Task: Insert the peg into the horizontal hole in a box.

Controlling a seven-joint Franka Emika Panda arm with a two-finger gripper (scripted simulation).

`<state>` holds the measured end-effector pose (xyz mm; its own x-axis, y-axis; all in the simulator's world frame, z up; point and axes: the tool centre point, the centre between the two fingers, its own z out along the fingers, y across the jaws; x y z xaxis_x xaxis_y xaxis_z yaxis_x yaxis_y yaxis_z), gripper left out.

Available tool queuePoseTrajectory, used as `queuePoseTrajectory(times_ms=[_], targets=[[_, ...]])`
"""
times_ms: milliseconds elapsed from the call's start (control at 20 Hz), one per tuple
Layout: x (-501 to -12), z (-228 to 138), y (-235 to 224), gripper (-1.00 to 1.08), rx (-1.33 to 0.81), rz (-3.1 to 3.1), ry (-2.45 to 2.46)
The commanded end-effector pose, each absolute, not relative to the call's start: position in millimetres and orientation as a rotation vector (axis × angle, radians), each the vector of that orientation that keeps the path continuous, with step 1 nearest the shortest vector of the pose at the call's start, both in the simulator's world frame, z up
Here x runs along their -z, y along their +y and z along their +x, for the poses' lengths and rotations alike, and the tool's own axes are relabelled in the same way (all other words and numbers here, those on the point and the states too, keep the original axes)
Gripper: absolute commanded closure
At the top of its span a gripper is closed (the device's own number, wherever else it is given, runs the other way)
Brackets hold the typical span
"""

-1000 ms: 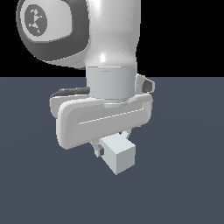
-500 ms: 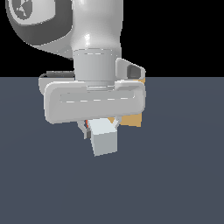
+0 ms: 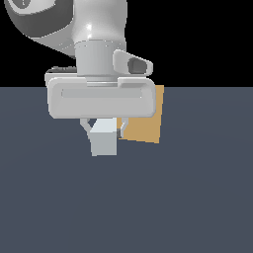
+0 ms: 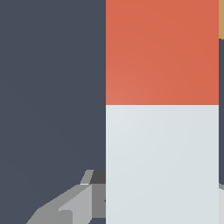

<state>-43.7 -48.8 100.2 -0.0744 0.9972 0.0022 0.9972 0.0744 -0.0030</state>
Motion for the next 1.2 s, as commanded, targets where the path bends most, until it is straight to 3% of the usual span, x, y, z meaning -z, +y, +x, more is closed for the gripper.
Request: queuePoseTrajectory(times_ms=[0, 1150], targets=[[-107.6, -45.8, -42.6, 1.08, 0.003, -2.204, -2.238], [-134.9, -53.8, -10.0, 1.08, 0.0, -2.493, -1.912]])
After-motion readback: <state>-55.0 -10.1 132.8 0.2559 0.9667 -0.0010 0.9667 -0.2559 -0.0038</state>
